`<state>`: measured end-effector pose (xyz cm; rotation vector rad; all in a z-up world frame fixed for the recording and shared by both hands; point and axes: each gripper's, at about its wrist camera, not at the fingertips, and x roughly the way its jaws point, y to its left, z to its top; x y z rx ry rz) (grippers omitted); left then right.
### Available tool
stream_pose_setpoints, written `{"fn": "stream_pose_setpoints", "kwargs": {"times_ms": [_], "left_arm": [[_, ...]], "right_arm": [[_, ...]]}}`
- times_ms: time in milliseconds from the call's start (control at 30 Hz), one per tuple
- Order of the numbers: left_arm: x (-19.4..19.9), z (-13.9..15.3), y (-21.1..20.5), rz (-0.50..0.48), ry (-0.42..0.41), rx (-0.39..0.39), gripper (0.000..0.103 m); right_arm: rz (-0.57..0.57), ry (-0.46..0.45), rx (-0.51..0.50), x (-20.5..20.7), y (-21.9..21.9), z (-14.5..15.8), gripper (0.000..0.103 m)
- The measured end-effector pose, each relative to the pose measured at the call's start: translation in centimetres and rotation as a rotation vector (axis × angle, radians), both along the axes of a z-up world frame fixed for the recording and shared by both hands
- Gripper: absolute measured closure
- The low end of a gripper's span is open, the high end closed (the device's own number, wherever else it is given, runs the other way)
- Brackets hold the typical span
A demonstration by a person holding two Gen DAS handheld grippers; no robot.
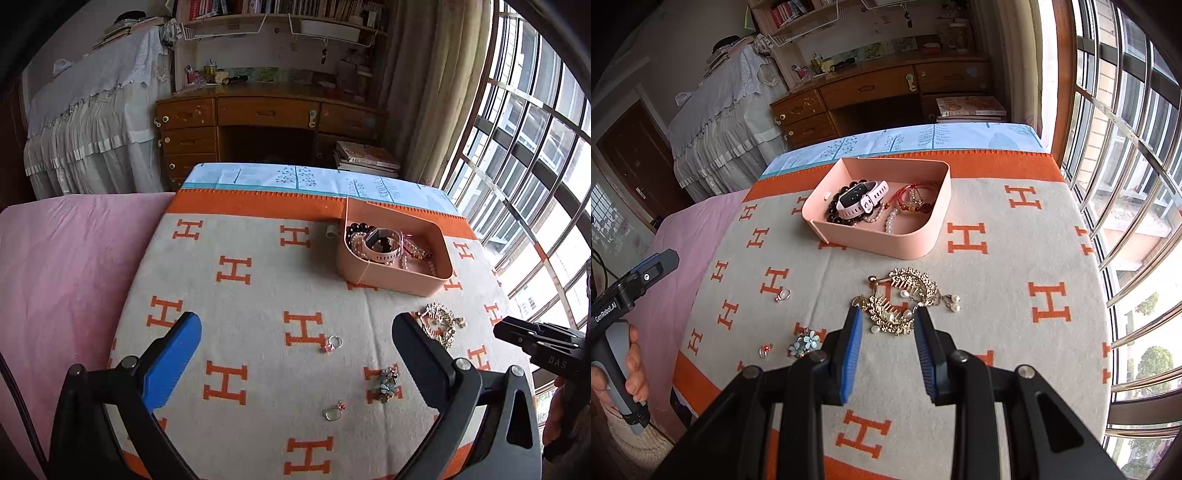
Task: Organize jewelry
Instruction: 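Move the right tool to the large gold brooch and close on it, then lift the gold brooch with the right tool while the left tool reaches the round gold pin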
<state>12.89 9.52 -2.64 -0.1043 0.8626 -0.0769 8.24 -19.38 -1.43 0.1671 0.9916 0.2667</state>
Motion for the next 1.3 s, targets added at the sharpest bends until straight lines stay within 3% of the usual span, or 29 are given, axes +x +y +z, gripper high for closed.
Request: {"fn": "stream_pose_setpoints", "kwargs": {"times_ms": [267,467,1000,1133,1300], "left_arm": [[-0.1,-4.5,-1.9,-0.090,0.104,-0.012,0.001],[-1.2,-6.2,-5.0,-0.193,0.115,0.056,0.001],[-0.7,-7.2,-6.2,-0.235,0.121,0.020,0.001],[-0.5,-7.2,-6.0,-0.229,0.122,0.007,0.001],[-0.3,-7.0,-6.3,-0.241,0.118,0.002,0.001]], "right_arm": [[-0.039,0.069,0.034,0.6,-1.5,-2.8,0.074],[-0.057,0.096,0.073,0.8,-2.1,-4.5,0.074],[-0.107,0.183,0.134,4.6,-1.1,-7.8,0.074],[-0.130,0.190,0.098,5.4,-0.7,-8.1,0.074],[-0.118,0.165,-0.042,5.7,1.1,-7.8,0.080]]}}
